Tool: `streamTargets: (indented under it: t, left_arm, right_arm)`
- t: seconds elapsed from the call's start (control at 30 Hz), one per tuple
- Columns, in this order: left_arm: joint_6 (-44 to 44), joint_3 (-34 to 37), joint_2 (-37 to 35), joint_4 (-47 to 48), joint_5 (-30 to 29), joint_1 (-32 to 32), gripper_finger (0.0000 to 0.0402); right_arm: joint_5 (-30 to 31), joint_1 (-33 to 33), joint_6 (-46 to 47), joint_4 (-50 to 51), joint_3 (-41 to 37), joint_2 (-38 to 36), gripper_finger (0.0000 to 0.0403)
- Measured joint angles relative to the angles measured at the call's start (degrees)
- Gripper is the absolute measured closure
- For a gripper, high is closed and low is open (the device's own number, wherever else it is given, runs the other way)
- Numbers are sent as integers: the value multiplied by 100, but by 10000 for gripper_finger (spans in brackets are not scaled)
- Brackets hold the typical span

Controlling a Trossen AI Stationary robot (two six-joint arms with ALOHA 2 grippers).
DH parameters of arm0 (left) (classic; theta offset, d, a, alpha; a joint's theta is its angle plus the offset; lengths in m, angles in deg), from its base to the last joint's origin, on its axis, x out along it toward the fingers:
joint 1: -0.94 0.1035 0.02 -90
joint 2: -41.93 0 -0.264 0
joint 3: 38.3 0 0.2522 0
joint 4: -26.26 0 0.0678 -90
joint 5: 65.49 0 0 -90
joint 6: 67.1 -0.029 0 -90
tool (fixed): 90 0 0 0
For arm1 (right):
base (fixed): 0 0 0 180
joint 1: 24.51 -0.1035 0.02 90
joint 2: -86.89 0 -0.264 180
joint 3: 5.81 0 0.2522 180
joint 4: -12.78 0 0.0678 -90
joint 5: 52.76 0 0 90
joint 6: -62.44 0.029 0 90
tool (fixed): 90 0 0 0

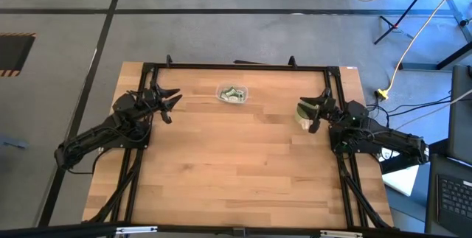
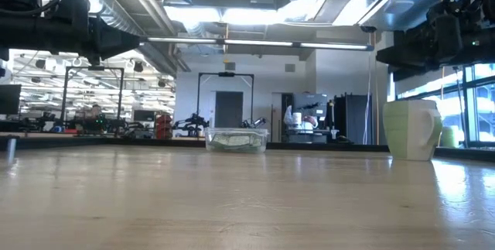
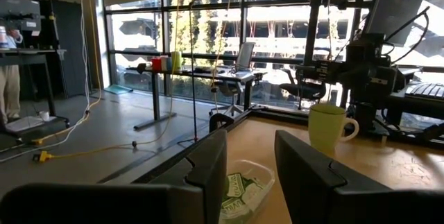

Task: Pick and place items into bin
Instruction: Return to Home Position

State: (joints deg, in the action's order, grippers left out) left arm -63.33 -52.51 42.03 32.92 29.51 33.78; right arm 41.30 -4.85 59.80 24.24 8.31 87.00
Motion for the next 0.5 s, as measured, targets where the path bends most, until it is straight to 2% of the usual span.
streamTargets:
  t: [0.5]
  left_arm:
    - [0,-2,2,0,-3,0,286]
  right_arm:
    - [-5,0,-69,2,2,1,273]
